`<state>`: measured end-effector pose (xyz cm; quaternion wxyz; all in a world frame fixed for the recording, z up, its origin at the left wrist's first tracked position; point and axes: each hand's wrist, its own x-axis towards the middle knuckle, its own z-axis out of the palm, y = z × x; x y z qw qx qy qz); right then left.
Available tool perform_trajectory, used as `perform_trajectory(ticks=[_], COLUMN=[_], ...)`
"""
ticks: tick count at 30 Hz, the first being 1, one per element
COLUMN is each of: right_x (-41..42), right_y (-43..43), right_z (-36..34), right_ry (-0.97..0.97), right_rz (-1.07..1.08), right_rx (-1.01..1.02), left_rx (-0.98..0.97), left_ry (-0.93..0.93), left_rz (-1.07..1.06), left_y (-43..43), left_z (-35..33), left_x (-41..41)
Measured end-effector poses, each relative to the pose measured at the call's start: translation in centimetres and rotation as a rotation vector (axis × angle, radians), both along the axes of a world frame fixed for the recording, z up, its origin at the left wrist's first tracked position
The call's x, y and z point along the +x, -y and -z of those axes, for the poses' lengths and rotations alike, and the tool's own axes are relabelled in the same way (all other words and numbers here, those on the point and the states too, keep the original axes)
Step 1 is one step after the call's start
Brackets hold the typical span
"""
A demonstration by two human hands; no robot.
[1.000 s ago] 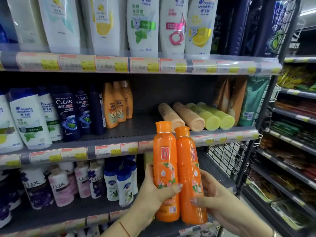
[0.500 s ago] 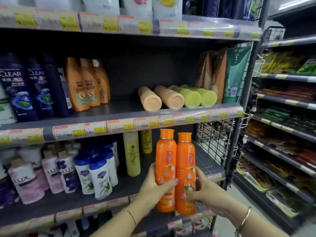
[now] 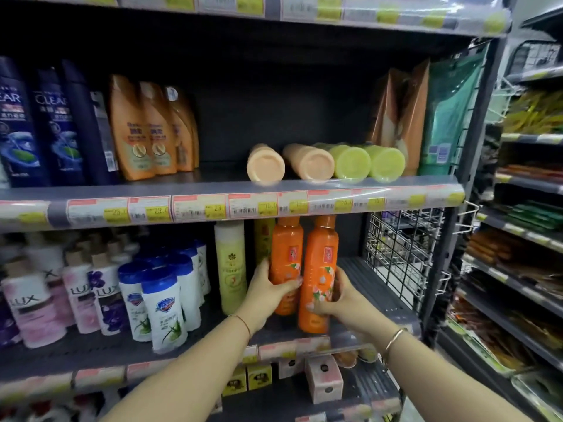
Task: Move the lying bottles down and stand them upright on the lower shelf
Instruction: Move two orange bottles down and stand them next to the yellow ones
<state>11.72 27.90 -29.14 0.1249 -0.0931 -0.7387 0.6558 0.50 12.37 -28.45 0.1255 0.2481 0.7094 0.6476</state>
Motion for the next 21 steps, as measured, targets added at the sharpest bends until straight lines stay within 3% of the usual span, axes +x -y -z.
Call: perform_trajectory(ticks=[12, 21], right_x=[-5.2, -7.0], right_y=[-2.9, -2.4], right_z=[1.5, 2.0], right_ry=[-0.024, -0.066], right_rz=[-0.003, -0.007], right_rx=[0.193, 0.281], left_rx=[0.022, 0.032], left_ry=[-0.027, -0.016], left_rz=[-0.204, -0.197], left_y=[-1.9, -3.1], left_z=[2.2, 2.6], left_x=[-3.6, -4.9])
